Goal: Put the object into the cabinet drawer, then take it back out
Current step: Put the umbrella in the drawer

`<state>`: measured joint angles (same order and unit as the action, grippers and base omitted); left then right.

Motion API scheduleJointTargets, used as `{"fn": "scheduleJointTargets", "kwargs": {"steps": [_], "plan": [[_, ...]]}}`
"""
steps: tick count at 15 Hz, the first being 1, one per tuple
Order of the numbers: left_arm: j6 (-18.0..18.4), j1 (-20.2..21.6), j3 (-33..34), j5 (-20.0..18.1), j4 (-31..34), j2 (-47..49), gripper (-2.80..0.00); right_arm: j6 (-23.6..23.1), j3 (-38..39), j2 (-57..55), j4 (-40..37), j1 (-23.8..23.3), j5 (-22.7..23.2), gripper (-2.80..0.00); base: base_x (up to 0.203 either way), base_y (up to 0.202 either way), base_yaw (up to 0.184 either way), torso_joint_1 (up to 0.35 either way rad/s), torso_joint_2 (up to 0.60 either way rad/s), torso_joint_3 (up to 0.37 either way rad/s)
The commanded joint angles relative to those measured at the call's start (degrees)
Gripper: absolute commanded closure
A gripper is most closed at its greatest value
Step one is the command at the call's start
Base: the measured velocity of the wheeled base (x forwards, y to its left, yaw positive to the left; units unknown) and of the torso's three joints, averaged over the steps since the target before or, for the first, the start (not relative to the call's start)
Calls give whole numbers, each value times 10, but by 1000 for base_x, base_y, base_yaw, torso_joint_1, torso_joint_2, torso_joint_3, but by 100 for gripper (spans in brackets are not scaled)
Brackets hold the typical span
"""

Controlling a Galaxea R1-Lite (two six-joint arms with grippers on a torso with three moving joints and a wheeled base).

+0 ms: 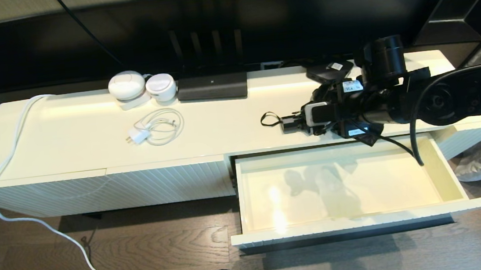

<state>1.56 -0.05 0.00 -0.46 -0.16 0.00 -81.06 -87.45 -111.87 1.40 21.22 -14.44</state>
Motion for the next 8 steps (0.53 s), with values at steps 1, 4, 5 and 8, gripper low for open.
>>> {"fn": "scheduleJointTargets", "kwargs": {"steps": [1, 4, 5, 8], "plan": [[0, 0, 1, 0, 0, 1, 0, 5, -16, -25, 0, 0, -2, -280, 0, 0, 0, 0, 0, 0], [0, 0, 1, 0, 0, 1, 0, 9, -41, -44, 0, 1, -15, -280, 0, 0, 0, 0, 0, 0], [-1, 0, 1, 0, 0, 1, 0, 9, -45, -50, 0, 0, -20, -280, 0, 0, 0, 0, 0, 0], [0, 0, 1, 0, 0, 1, 0, 9, -56, -56, 0, 0, -28, -280, 0, 0, 0, 0, 0, 0]]}}
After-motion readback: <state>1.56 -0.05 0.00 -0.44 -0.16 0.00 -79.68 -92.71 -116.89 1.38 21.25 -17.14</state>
